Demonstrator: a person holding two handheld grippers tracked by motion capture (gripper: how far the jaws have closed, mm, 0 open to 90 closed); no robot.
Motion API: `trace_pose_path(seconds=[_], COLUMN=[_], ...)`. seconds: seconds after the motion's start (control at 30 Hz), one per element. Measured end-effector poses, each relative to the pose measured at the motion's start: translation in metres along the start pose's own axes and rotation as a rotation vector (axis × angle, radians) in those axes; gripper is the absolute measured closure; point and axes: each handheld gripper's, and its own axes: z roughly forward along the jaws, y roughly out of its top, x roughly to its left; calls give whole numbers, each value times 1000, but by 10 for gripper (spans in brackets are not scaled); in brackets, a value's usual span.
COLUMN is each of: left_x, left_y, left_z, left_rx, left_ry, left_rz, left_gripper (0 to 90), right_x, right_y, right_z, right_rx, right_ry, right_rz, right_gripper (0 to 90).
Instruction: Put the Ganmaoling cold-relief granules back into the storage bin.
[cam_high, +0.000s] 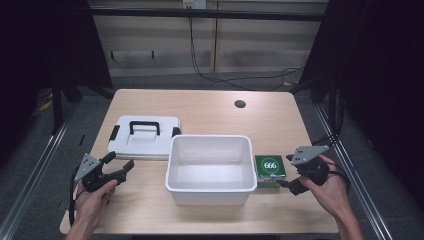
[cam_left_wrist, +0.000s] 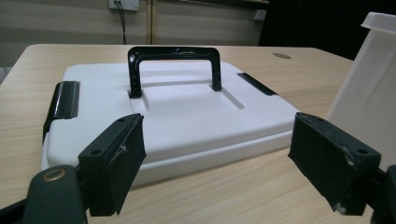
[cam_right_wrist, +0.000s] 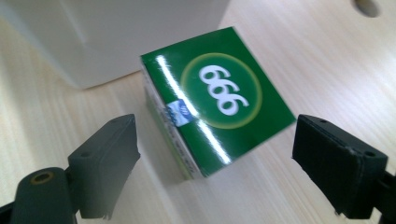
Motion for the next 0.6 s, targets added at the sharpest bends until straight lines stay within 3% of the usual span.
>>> trace_pose_path(seconds=[0.03, 0.07, 0.13, 0.27, 0.37, 0.47, 0.53, 0.6], left_x=[0, 0, 0, 0, 0, 0, 0, 0], left_y=[0, 0, 0, 0, 0, 0, 0, 0], left_z=[0, 0, 0, 0, 0, 1, 1, 1], left_rx=[0, -1, -1, 0, 3, 10, 10, 11], left_ry=[0, 1, -1, 0, -5, -5, -7, -7], left_rz=[0, 2, 2, 0, 3, 10, 13, 10], left_gripper=[180, 180, 180, 180, 180, 180, 180, 180], right_x=[0, 0, -2, -5, -9, -10, -13, -14], right_y=[0, 5, 10, 17, 27, 32, 40, 42], right_z=[0, 3, 5, 6, 9, 13, 19, 20], right_rx=[0, 40, 52, 69, 125, 142, 214, 224], right_ry=[0, 7, 22, 46, 86, 108, 137, 144], right_rz=[0, -34, -62, -83, -121, -139, -170, -170], right_gripper=[136, 135, 135, 135, 135, 134, 135, 135])
